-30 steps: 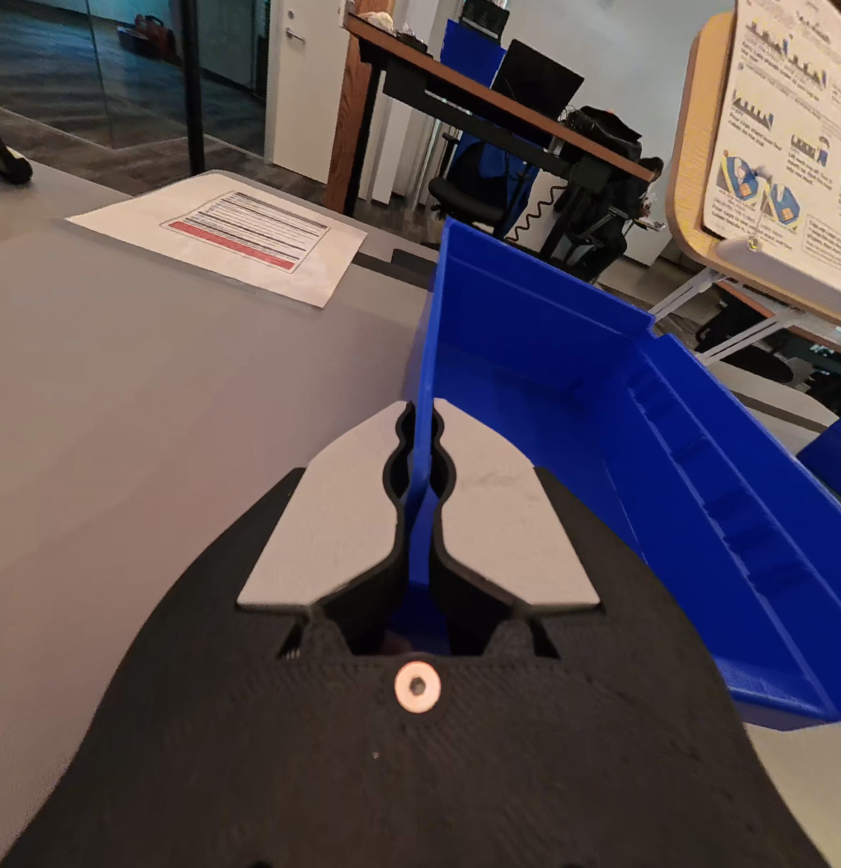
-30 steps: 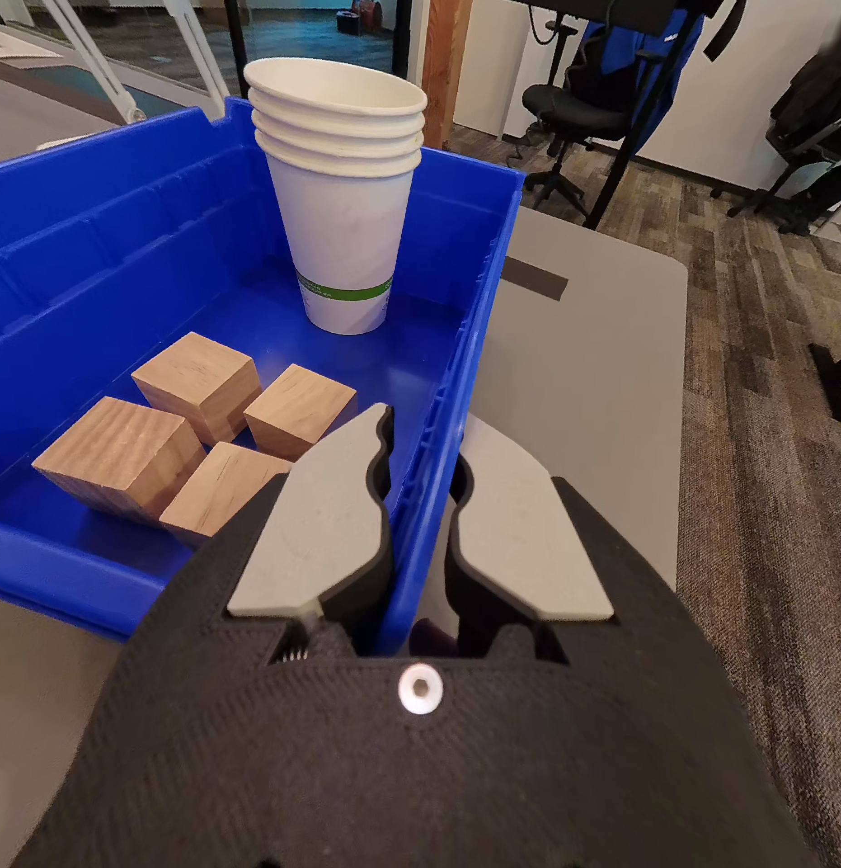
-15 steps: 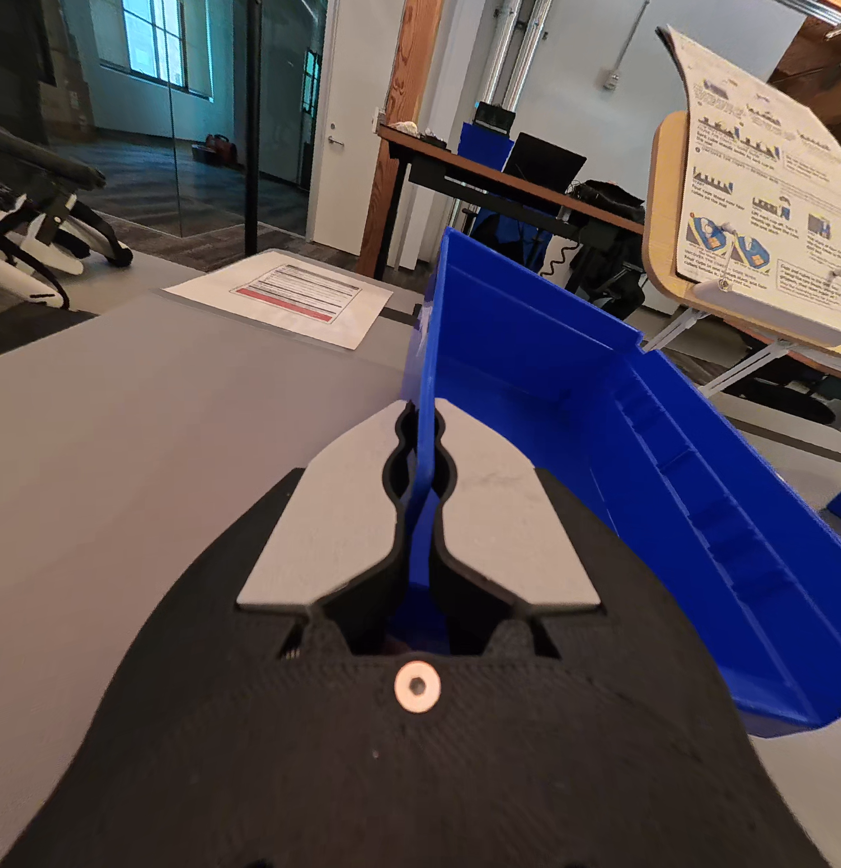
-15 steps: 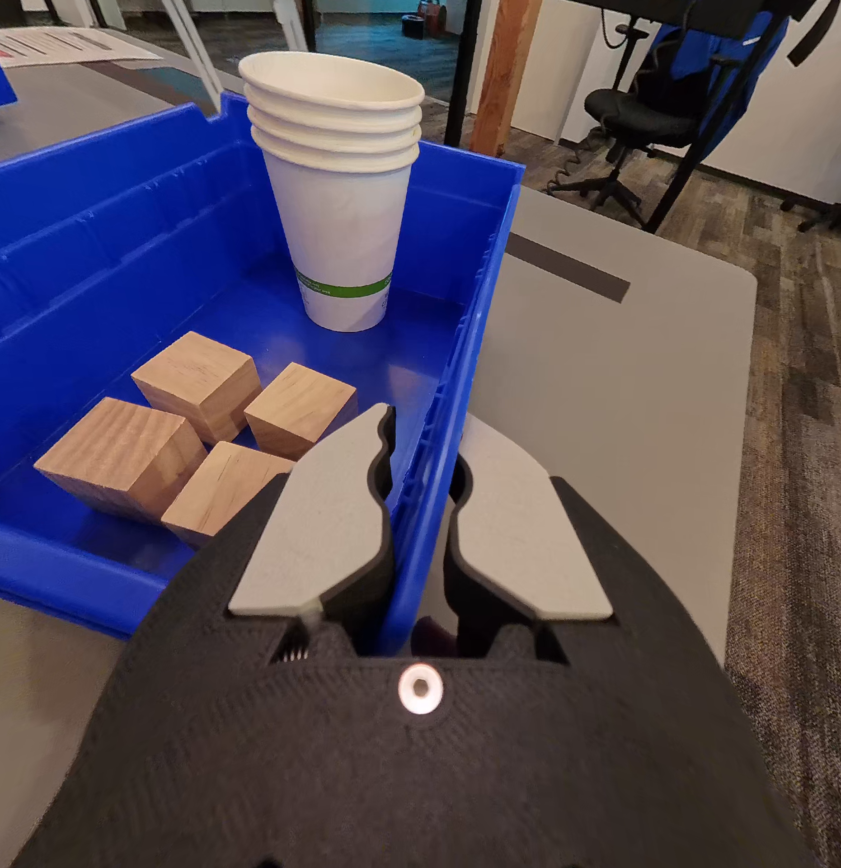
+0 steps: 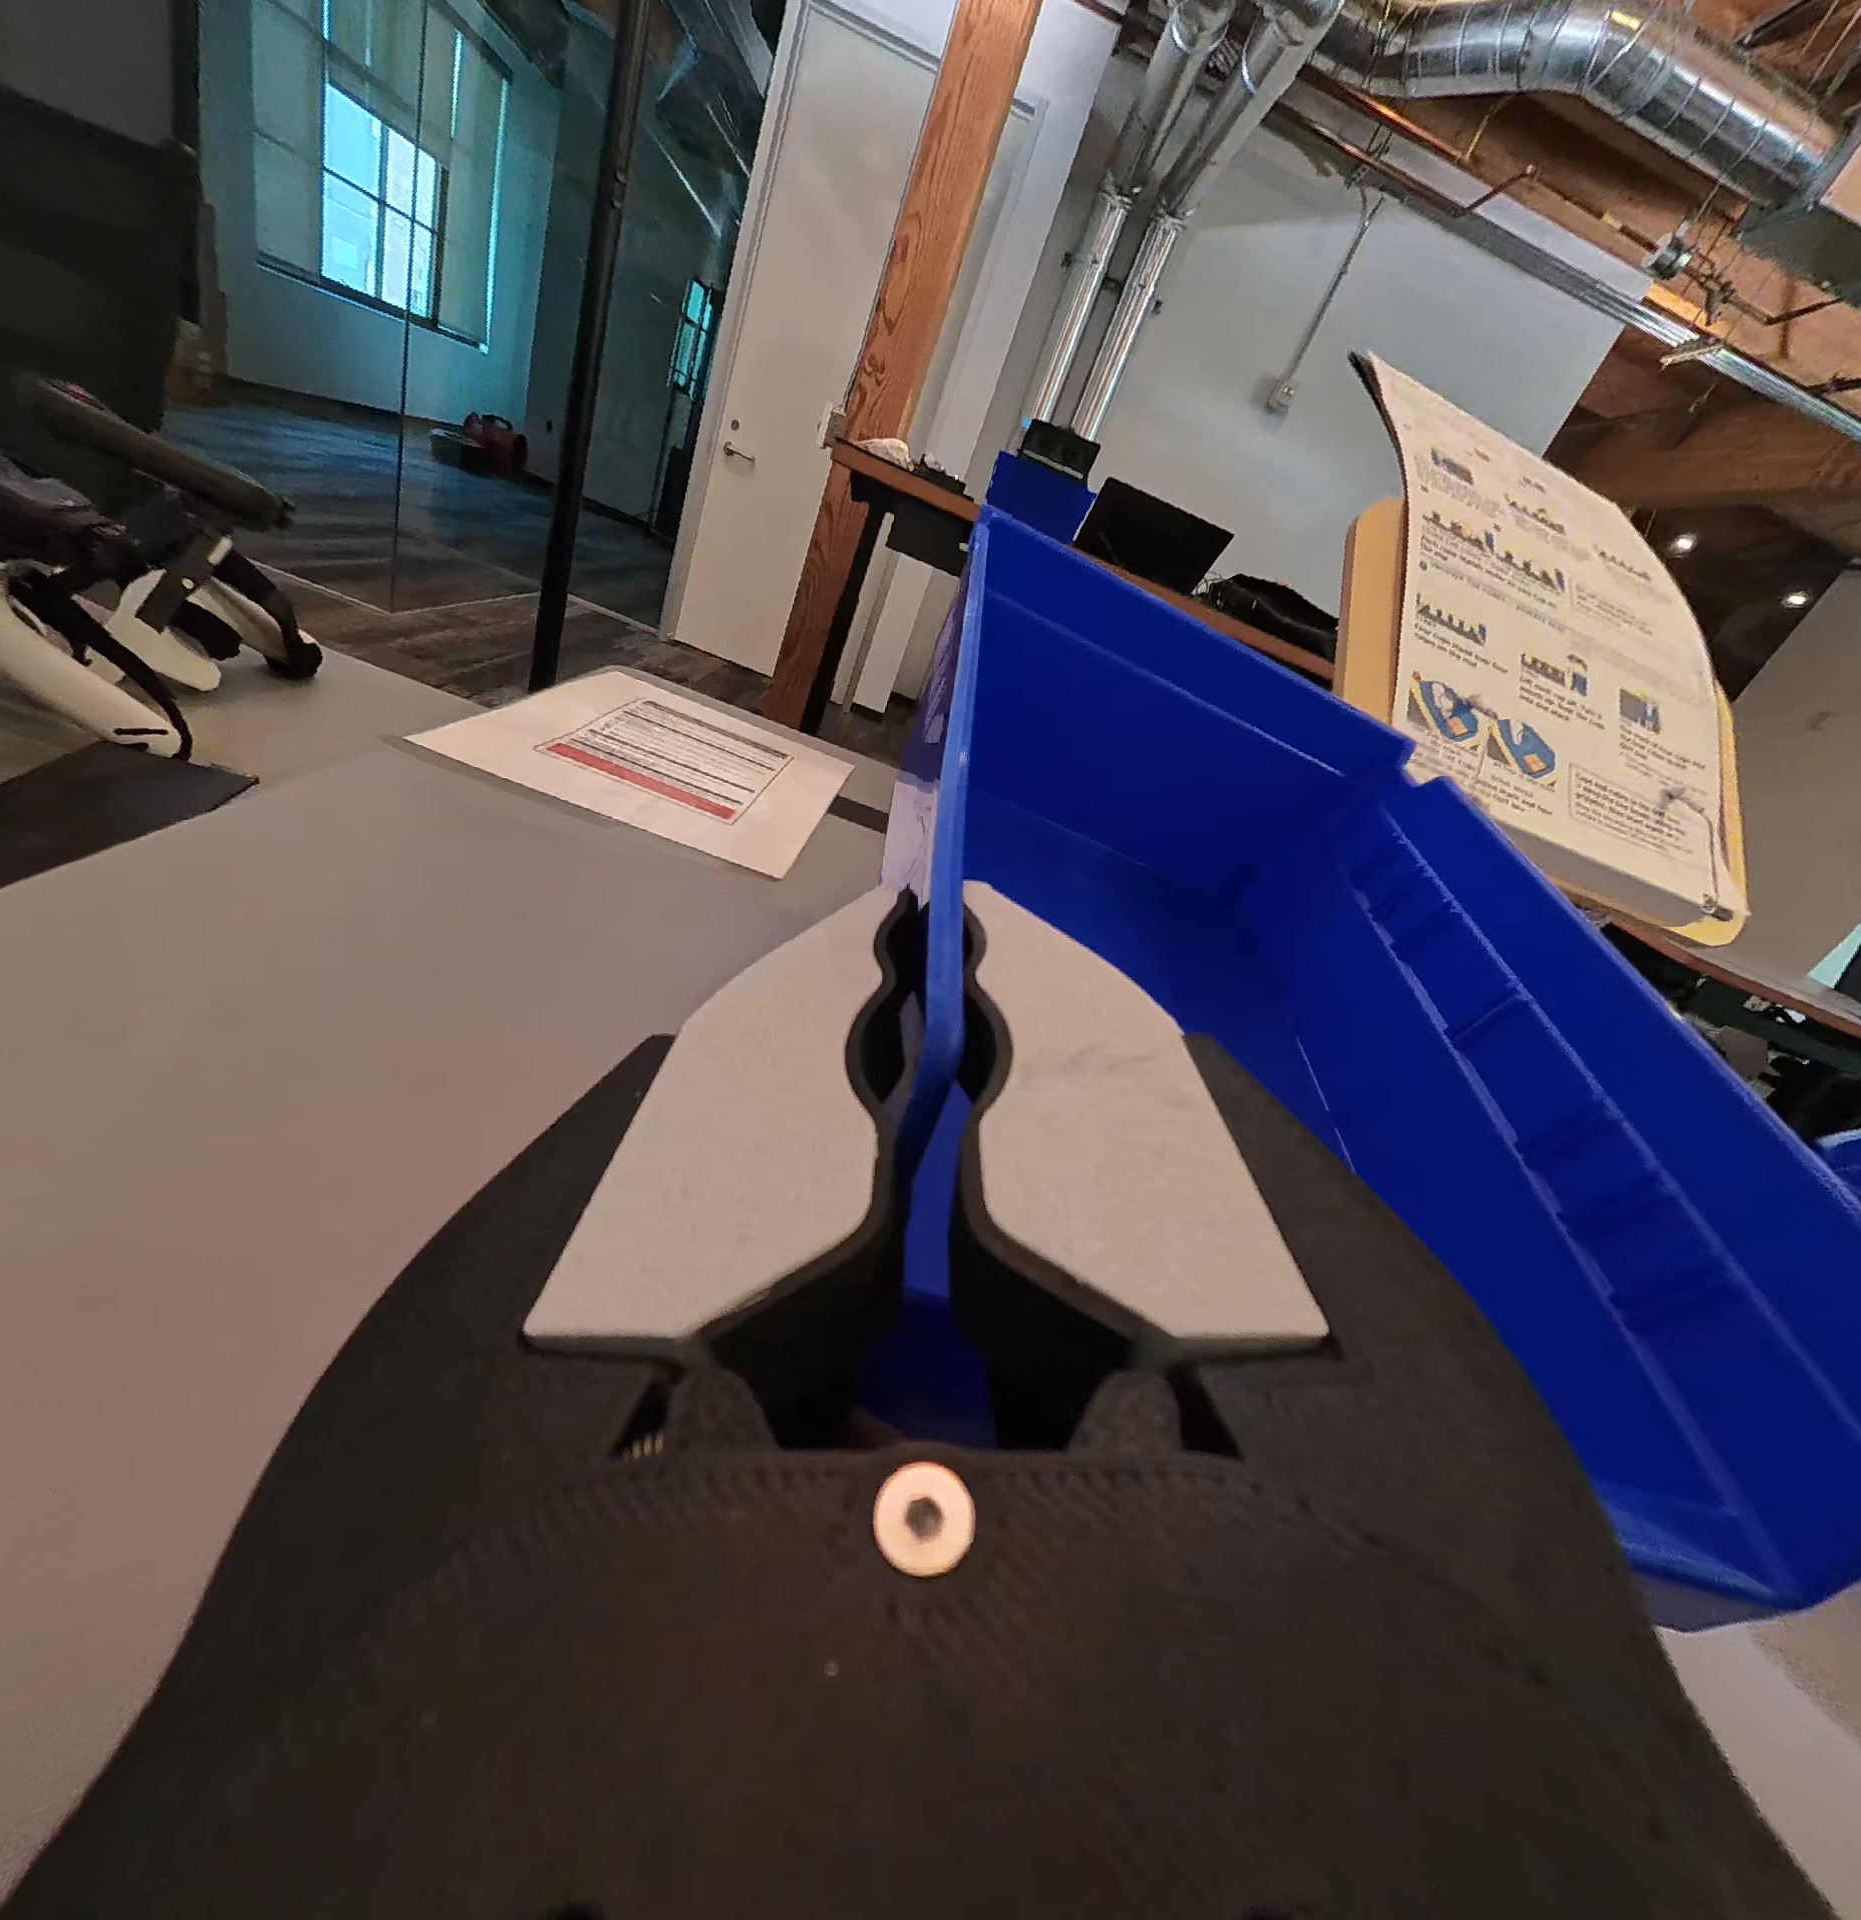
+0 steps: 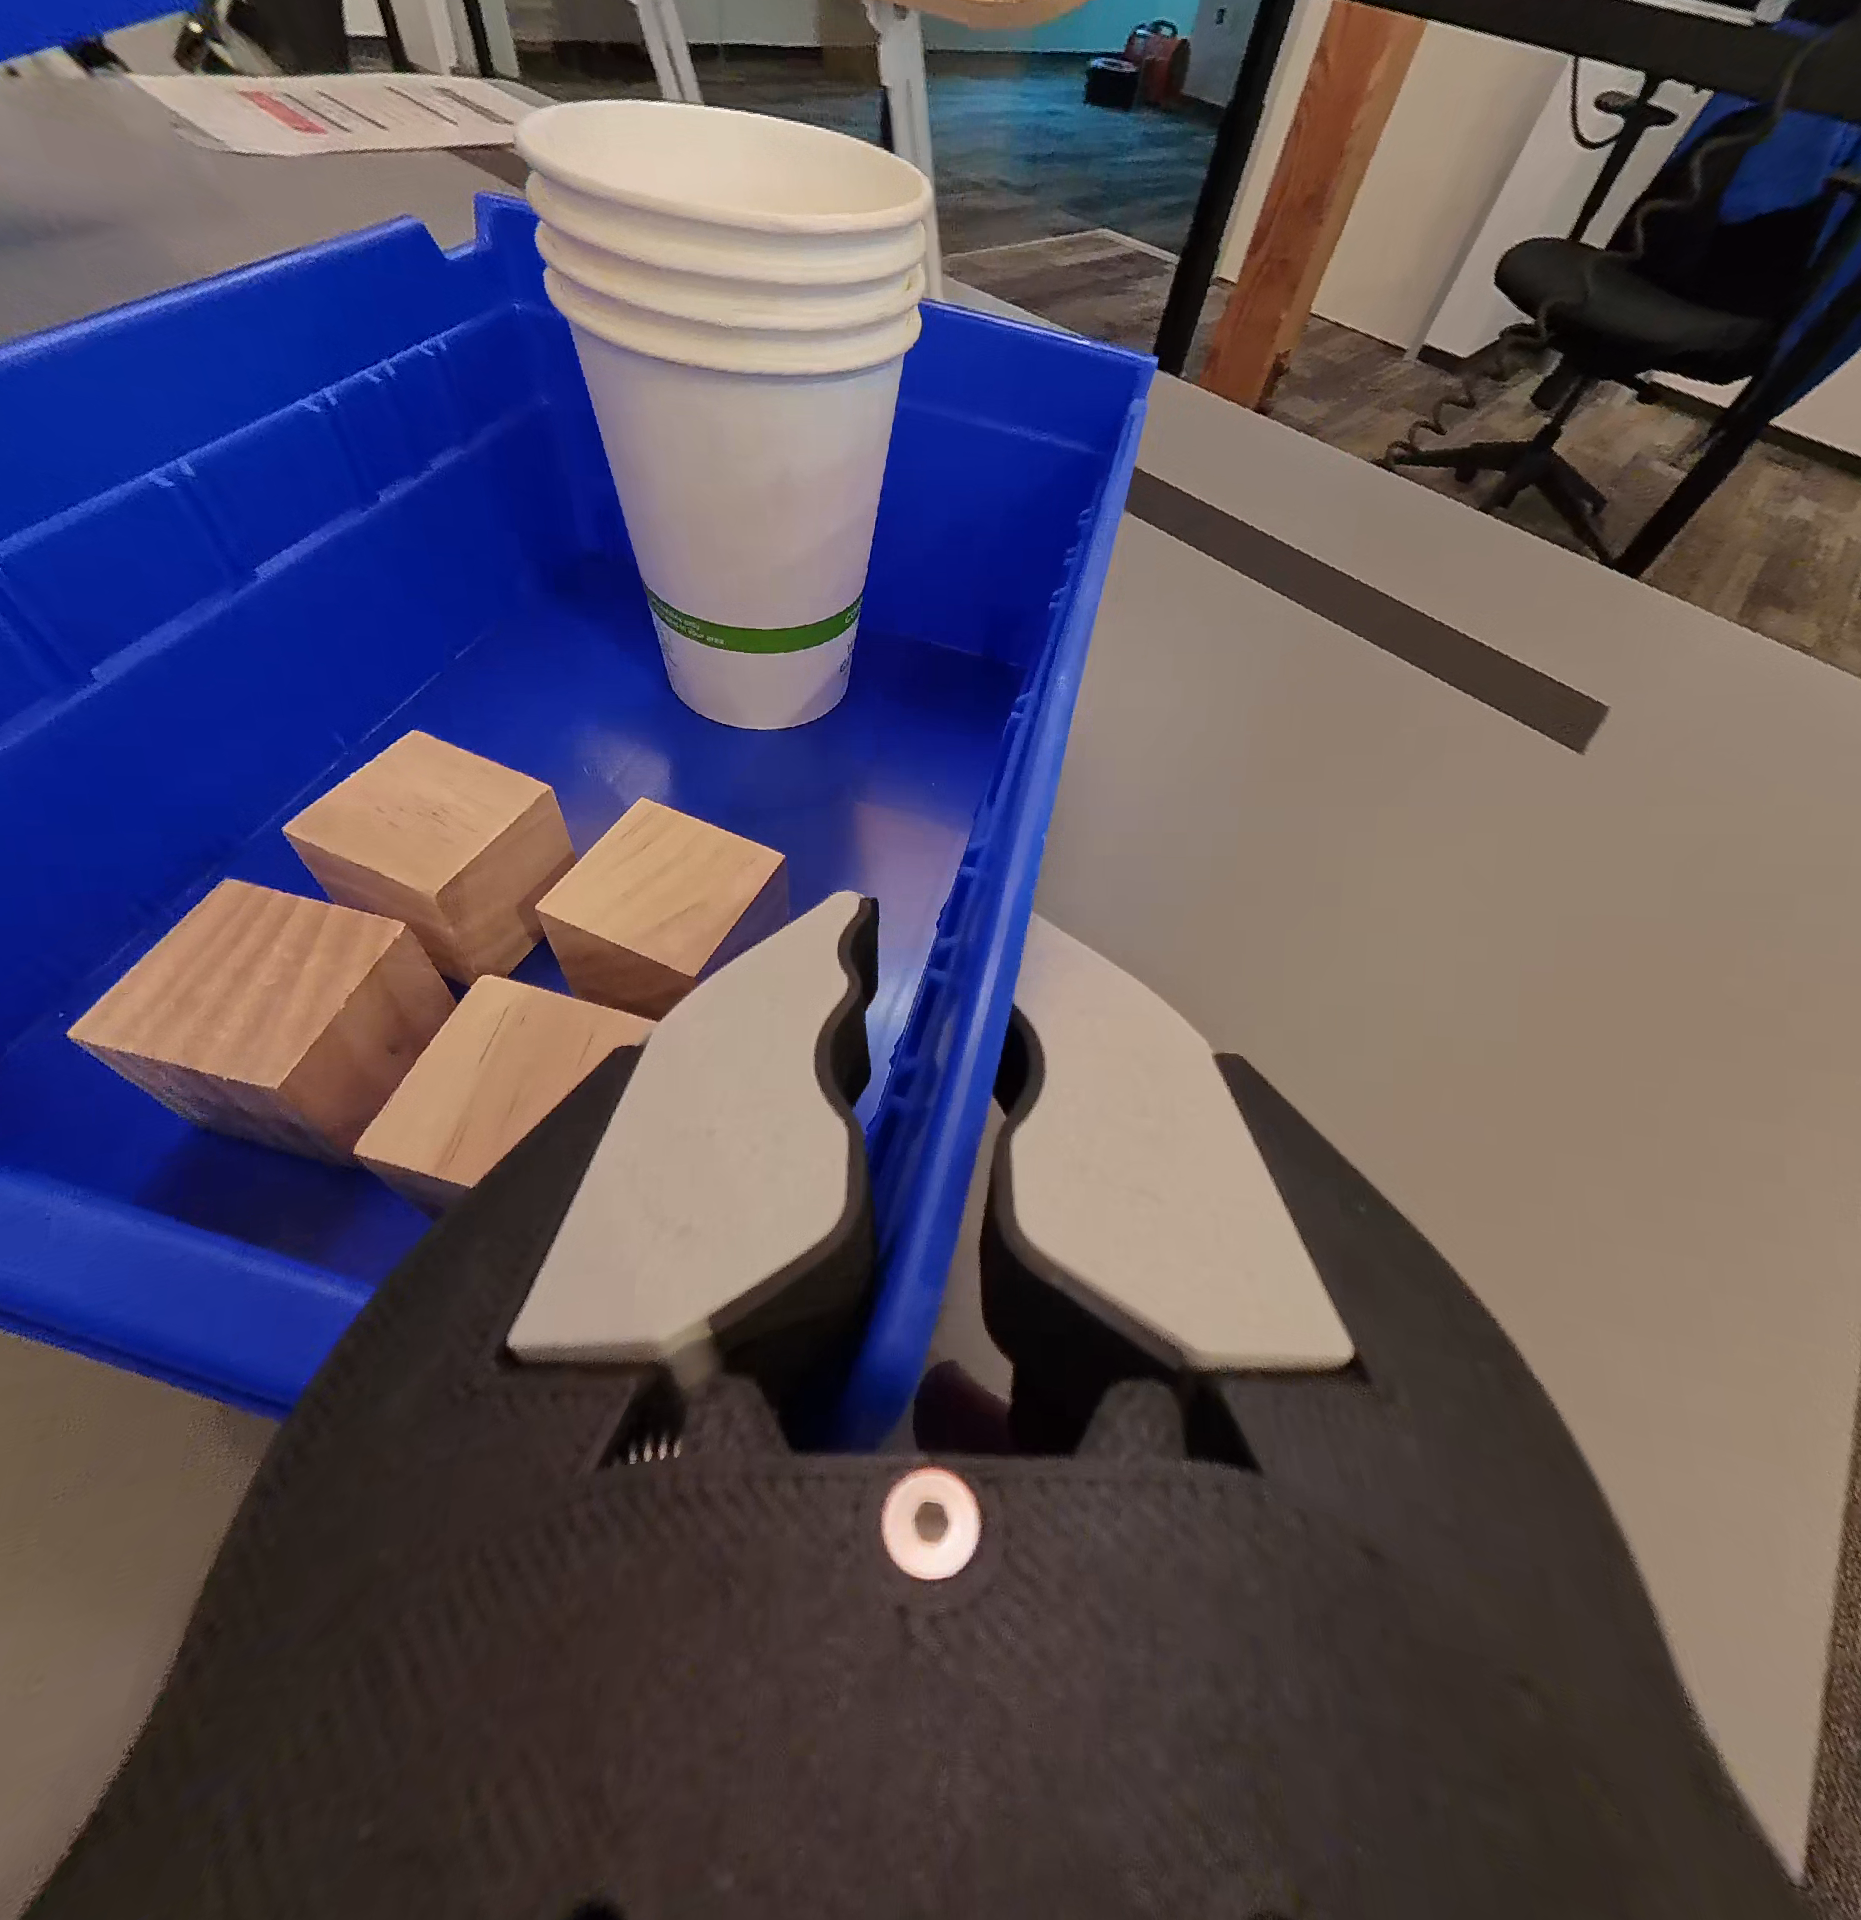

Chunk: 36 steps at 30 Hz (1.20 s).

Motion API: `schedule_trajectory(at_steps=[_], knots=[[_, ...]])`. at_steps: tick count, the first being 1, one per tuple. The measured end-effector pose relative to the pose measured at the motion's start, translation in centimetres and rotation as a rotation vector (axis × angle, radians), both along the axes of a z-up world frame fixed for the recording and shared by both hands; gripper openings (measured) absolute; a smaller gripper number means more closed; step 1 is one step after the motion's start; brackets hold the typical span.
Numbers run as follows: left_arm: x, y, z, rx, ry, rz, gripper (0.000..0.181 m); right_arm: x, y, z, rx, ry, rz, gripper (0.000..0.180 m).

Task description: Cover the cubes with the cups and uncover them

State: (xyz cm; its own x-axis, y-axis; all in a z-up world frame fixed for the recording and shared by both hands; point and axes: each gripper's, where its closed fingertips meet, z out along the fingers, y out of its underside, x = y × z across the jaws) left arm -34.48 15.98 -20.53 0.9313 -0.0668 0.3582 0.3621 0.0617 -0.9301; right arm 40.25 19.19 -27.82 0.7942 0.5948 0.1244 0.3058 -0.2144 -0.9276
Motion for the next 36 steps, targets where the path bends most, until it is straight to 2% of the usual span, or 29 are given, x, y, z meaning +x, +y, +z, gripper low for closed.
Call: schedule_trajectory(at_steps=[7,16,28,36], knots=[[-1.0,-2.0,1.1,0.021,-0.005,0.004,0.004,-3.4,0.4,-0.1,-0.003,-0.014,0.078,0.018],[-3.0,-4.0,1.5,0.065,-0.055,0.031,0.004,-10.6,1.6,-0.3,-0.02,-0.021,0.208,0.016],[-6.4,-8.3,2.5,0.147,-0.094,0.085,0.004,-22.5,5.1,-0.7,-0.063,-0.041,0.289,0.013],[-7.9,-9.4,3.1,0.196,-0.109,0.114,0.005,-31.4,7.4,-0.8,-0.093,-0.038,0.282,0.013]])
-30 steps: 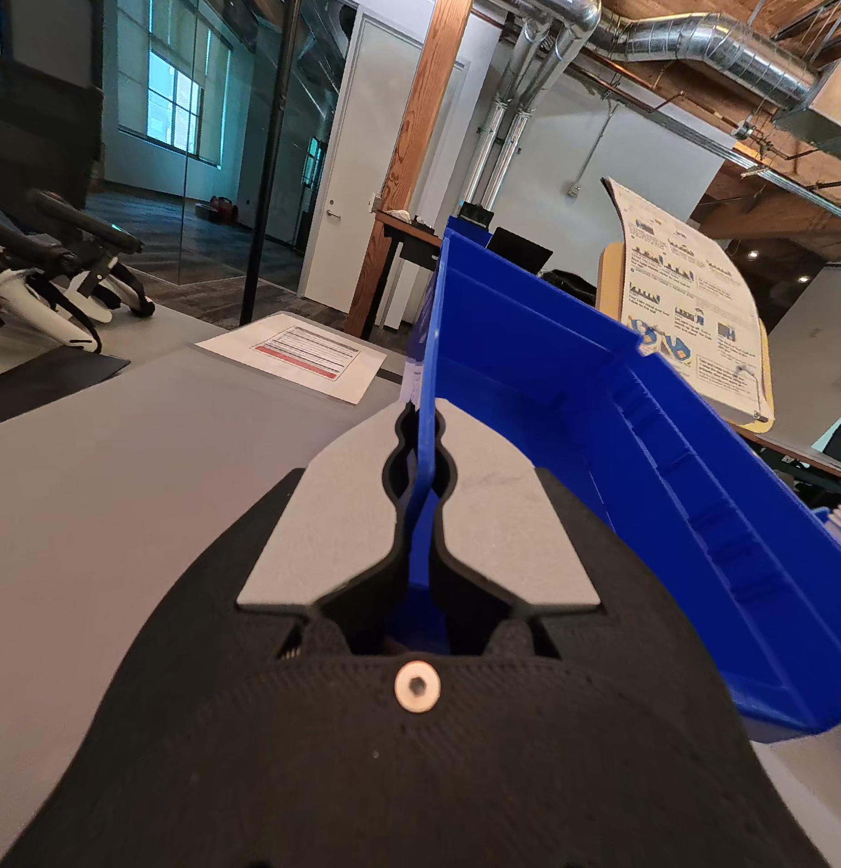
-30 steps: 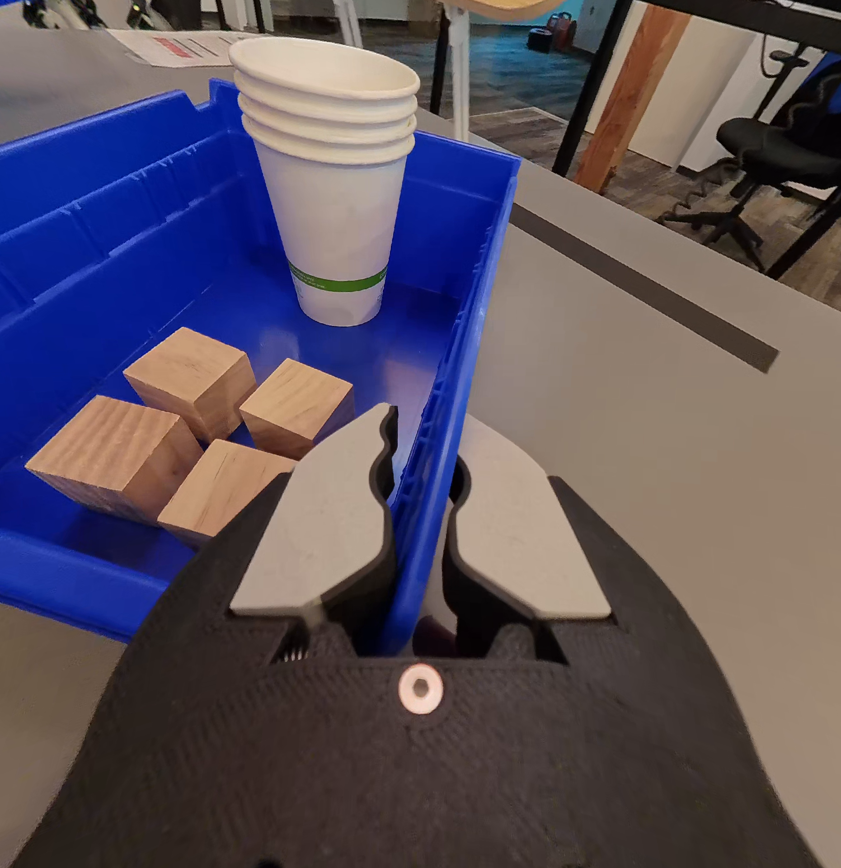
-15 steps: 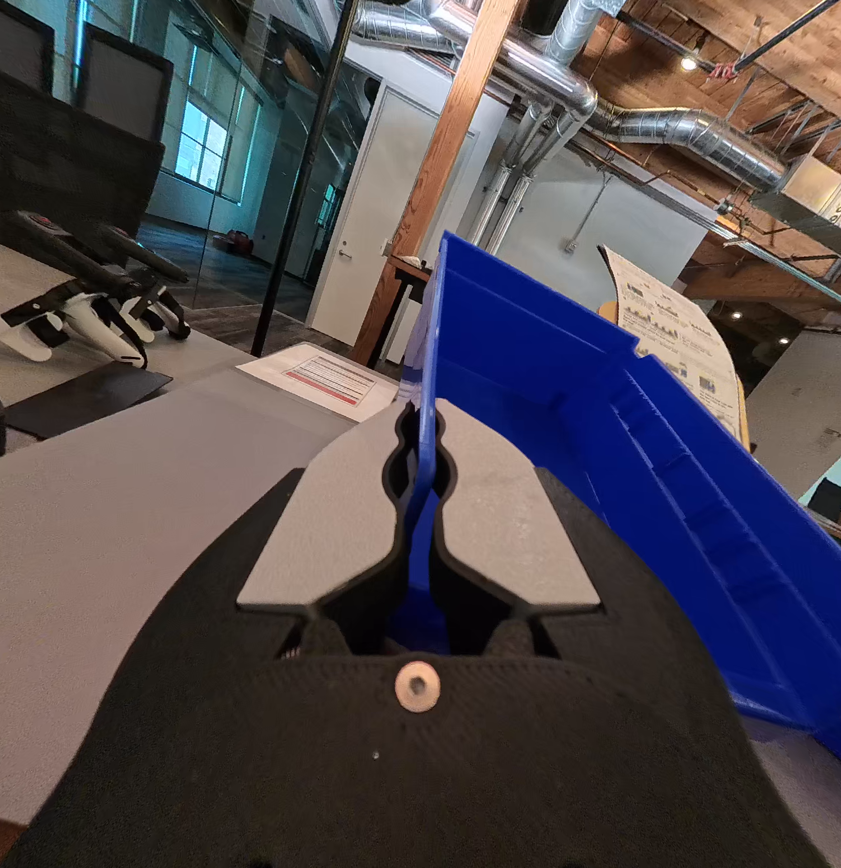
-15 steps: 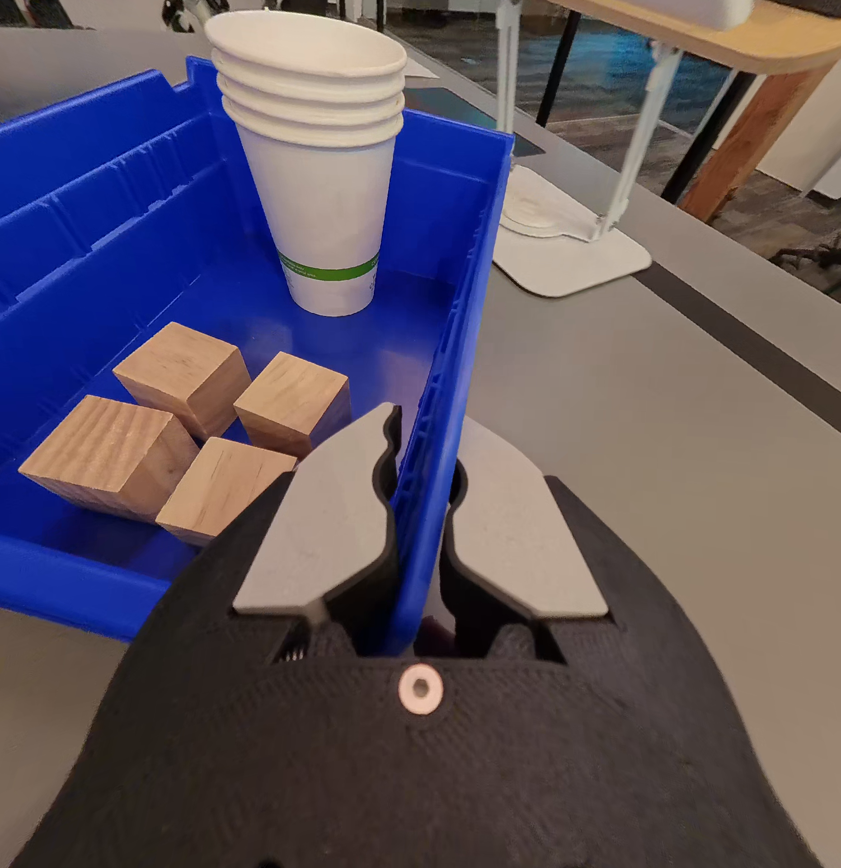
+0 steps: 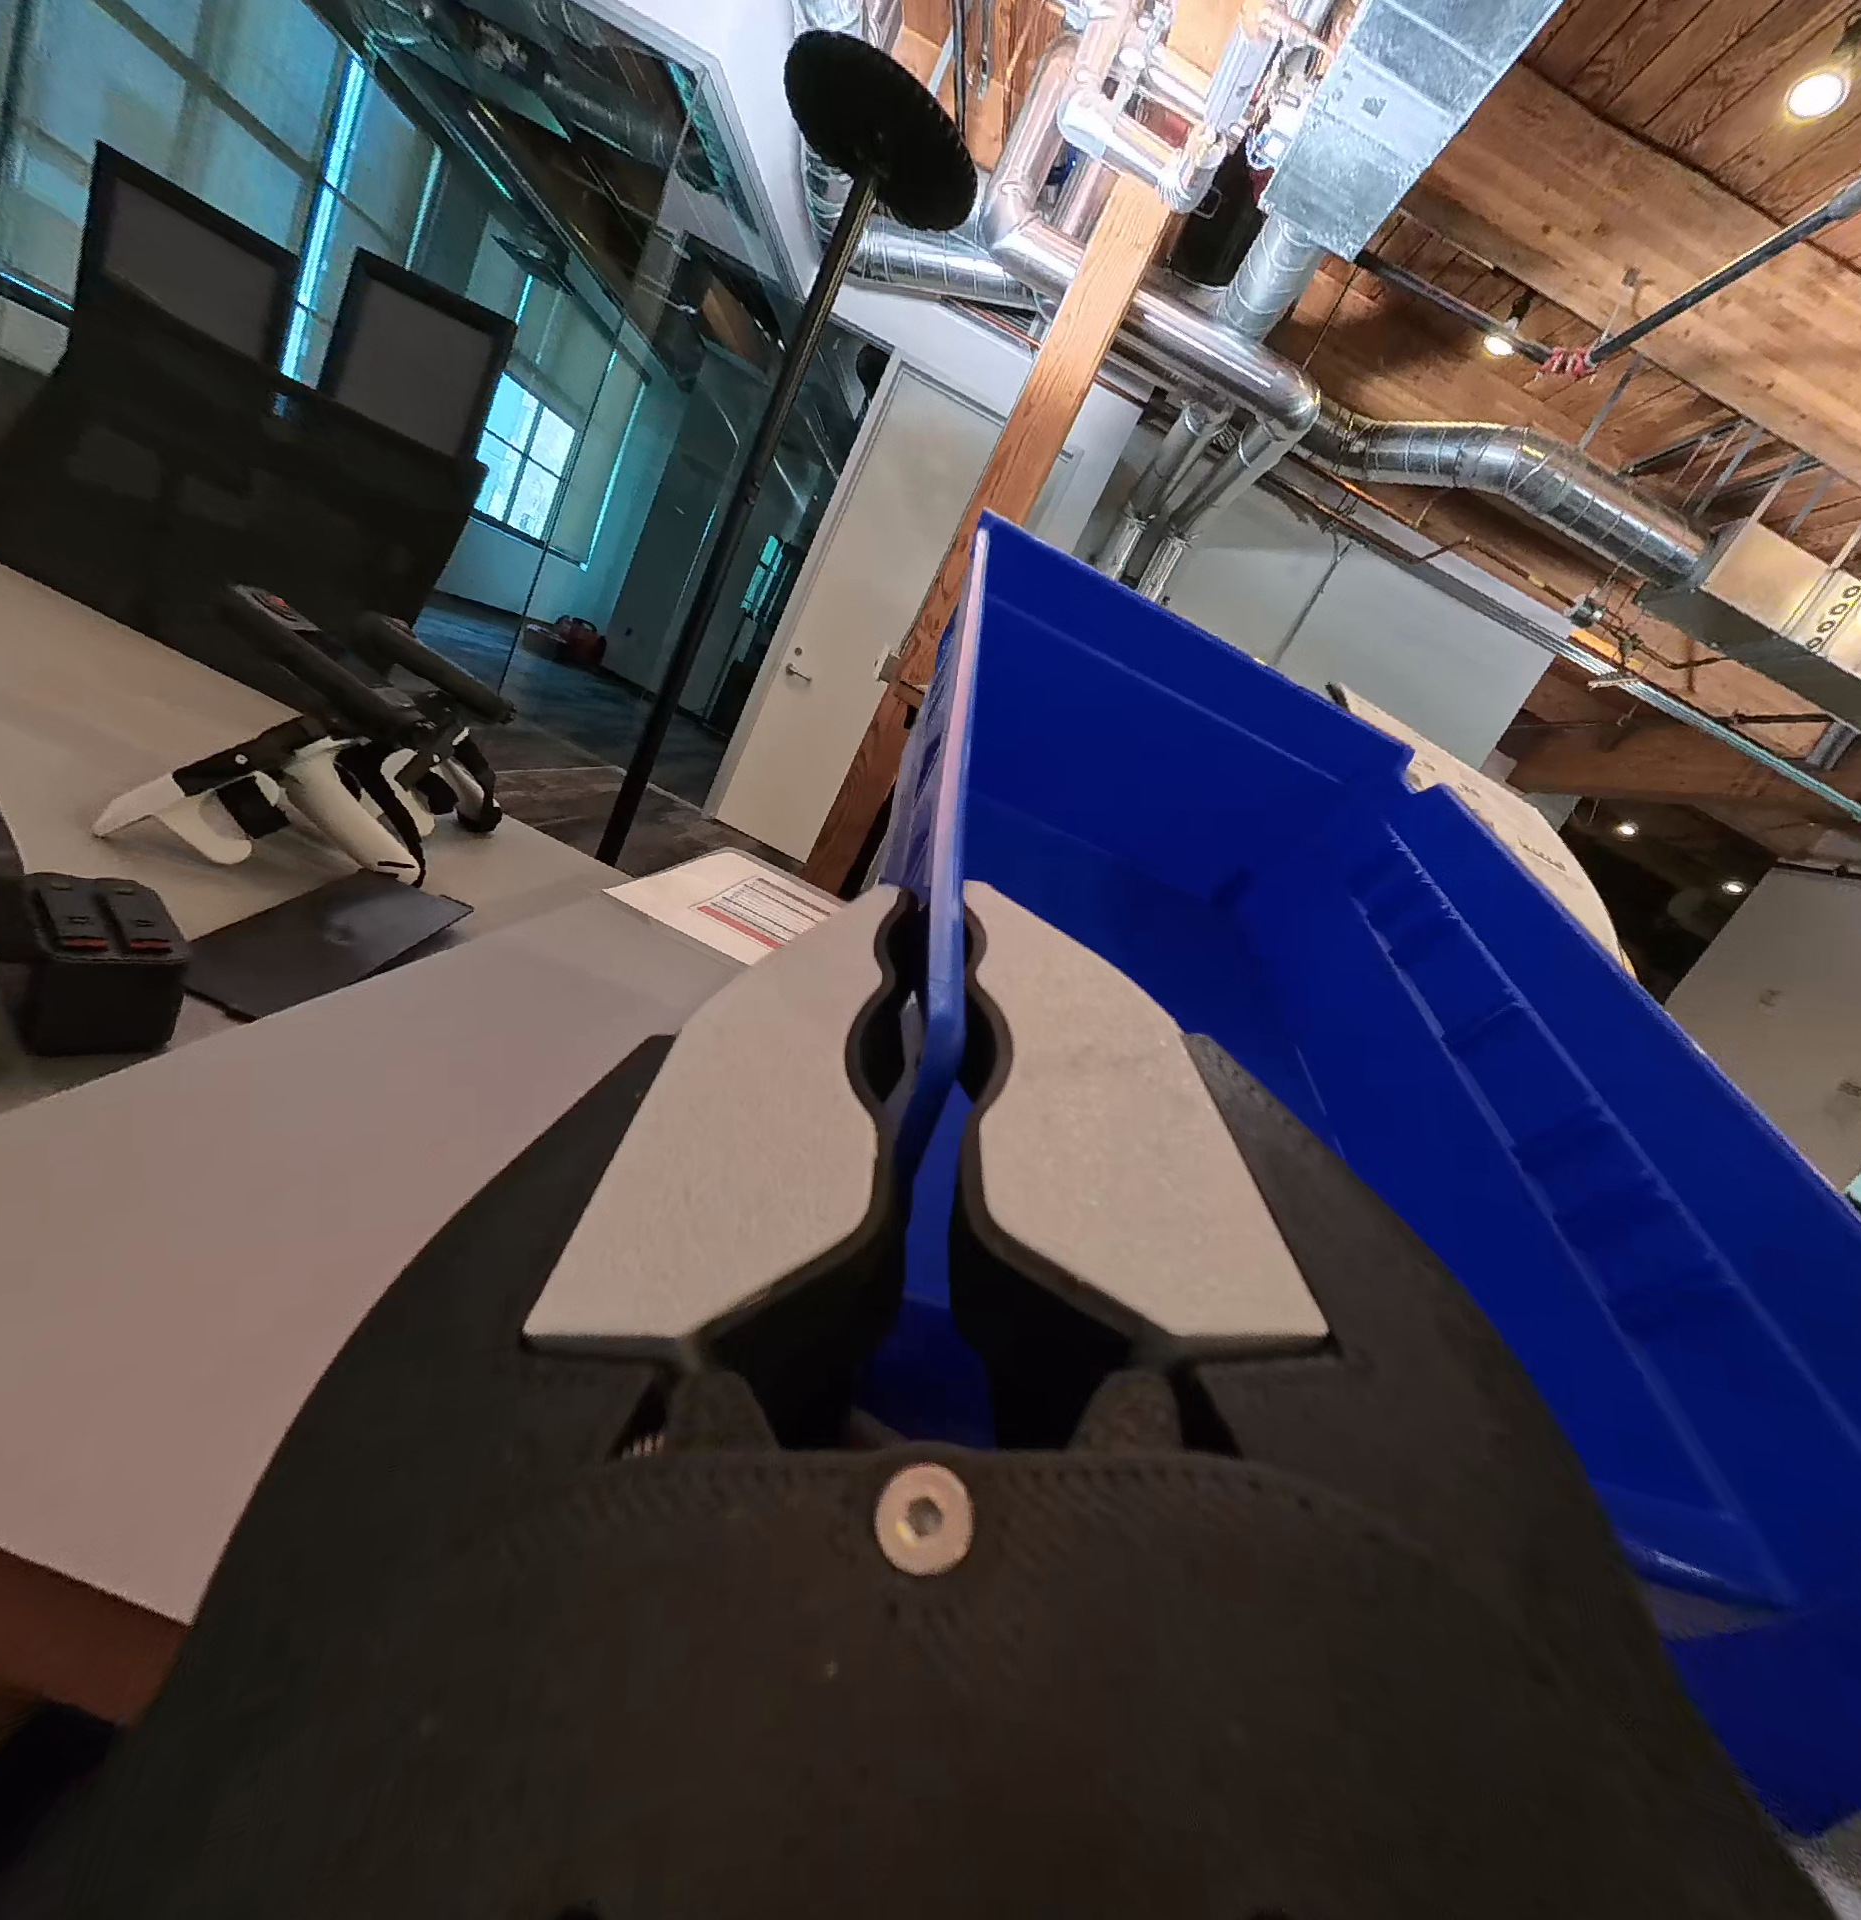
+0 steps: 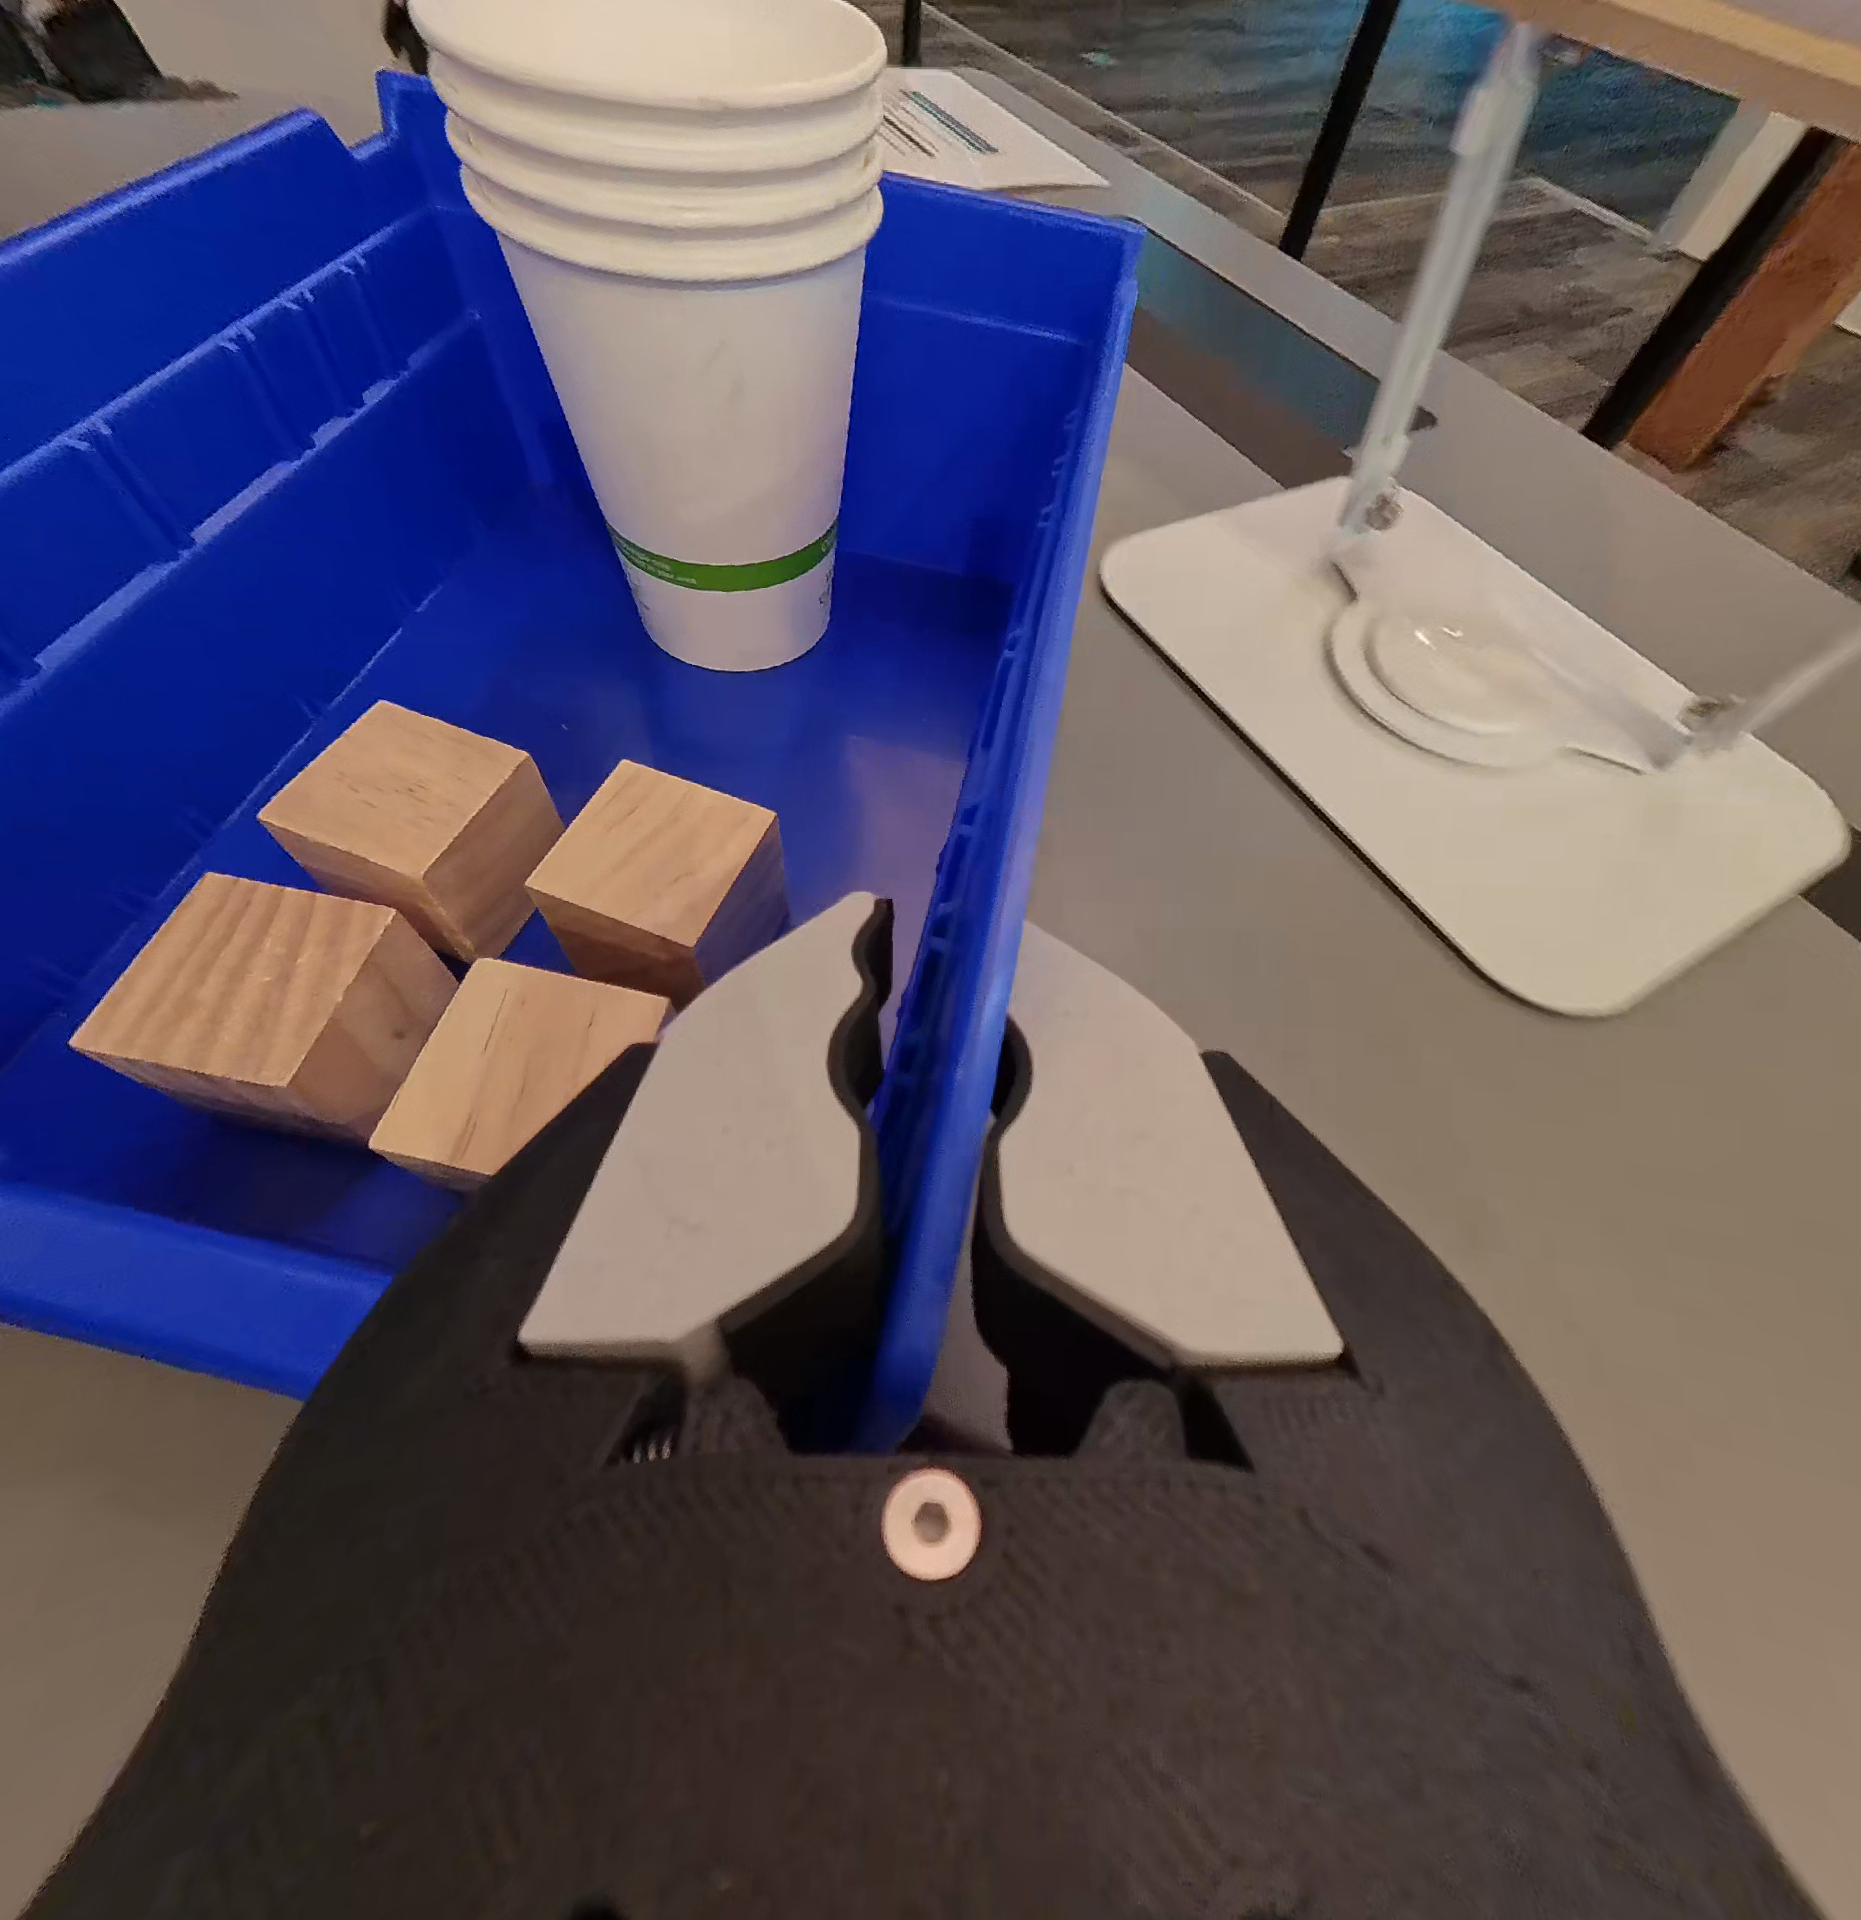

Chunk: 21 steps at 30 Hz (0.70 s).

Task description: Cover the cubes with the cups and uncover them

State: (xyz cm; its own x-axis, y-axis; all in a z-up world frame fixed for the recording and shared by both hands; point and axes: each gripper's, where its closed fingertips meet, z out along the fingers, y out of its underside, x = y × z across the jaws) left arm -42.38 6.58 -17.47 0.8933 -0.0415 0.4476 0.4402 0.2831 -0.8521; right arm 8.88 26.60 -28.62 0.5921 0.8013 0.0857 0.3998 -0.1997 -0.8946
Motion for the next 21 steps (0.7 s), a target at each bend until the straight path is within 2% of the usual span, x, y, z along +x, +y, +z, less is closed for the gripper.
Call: schedule_trajectory(at_steps=[2,4,5,8,10,13,15,17,21], knots=[[-0.2,-0.2,0.2,0.009,0.001,0.008,0.004,-1.9,0.5,0.1,-0.004,0.015,0.014,0.02],[-0.5,-0.5,0.4,0.018,0.0,0.015,0.004,-2.8,1.0,0.3,0.018,0.018,0.007,0.049],[-0.6,-0.7,0.5,0.022,-0.002,0.019,0.004,-3.1,0.9,0.5,0.028,0.022,0.018,0.056],[-1.0,-1.2,0.7,0.037,-0.007,0.03,0.004,-2.0,0.7,2.4,0.135,0.013,0.013,0.061],[-1.3,-1.4,0.8,0.045,-0.014,0.032,0.004,-0.7,-0.3,3.8,0.221,-0.014,0.045,0.059],[-1.2,-1.3,1.0,0.055,-0.015,0.021,0.004,-1.0,-5.3,4.6,0.275,-0.054,0.312,0.054],[-1.0,-1.3,1.2,0.059,0.008,0.003,0.005,-1.7,-9.0,3.6,0.313,-0.159,0.498,0.047],[-0.5,-1.4,1.7,0.066,0.031,-0.013,0.004,-2.2,-11.0,1.9,0.35,-0.314,0.614,0.043],[0.3,-1.3,2.3,0.086,0.041,-0.039,0.004,-3.3,-12.1,0.0,0.341,-0.513,0.745,0.047]])
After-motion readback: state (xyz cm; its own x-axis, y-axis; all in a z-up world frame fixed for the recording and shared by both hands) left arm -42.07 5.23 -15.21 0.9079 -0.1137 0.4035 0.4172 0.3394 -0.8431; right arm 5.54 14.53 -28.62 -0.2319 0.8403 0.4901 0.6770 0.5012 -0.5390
